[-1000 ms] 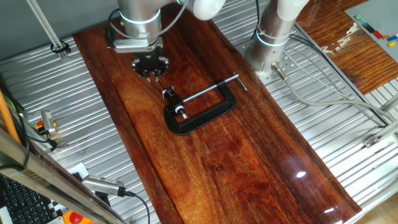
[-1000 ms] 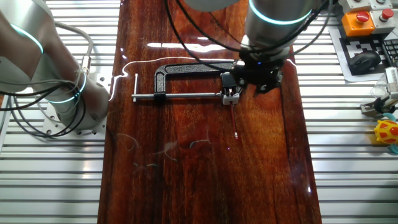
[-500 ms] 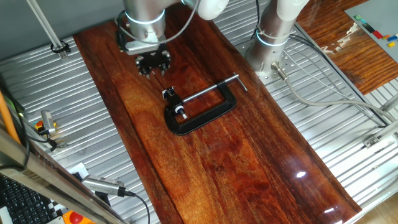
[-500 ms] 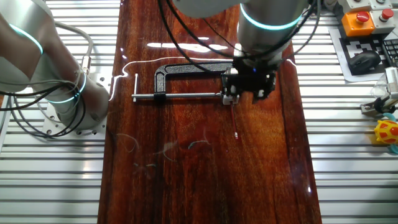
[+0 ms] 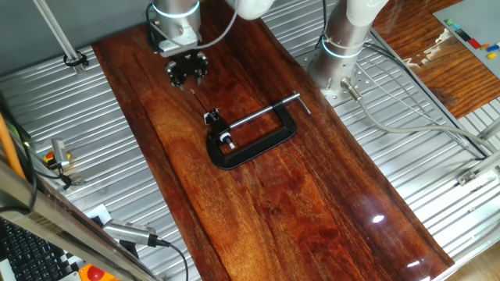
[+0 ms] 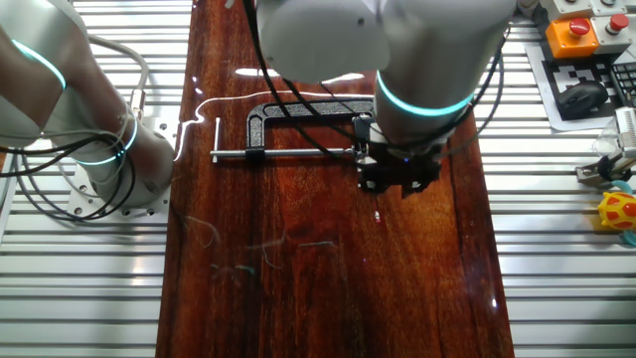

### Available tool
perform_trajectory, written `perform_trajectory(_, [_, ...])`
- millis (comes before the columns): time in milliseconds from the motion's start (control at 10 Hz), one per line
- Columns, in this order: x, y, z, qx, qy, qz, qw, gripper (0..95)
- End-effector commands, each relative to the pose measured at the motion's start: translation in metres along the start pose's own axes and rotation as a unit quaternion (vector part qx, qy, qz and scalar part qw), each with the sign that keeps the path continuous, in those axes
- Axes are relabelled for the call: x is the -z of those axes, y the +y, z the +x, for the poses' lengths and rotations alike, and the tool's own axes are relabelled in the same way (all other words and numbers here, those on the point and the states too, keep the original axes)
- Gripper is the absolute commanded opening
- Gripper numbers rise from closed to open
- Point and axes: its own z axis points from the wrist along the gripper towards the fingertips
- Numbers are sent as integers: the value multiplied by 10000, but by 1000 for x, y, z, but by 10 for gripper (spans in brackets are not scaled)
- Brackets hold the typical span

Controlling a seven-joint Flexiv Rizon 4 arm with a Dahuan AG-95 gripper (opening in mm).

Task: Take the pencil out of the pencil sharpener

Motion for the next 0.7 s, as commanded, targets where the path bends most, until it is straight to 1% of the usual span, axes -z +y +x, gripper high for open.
perform_trajectory(100, [0,1,-1,-461,22,-17,9989,380])
perform_trajectory(200, [0,1,-1,-519,4,-17,9987,380])
perform_trajectory(300, [-1,1,-12,-519,-18,-21,9986,380])
perform_trajectory(400, [-3,2,-20,-465,-6,-23,9989,380])
perform_trajectory(500, [-5,1,-23,-350,12,-38,9994,380])
perform_trajectory(600, [-6,2,-23,-271,18,-39,9996,380])
perform_trajectory(700, [-6,2,-23,-249,91,-35,9996,380])
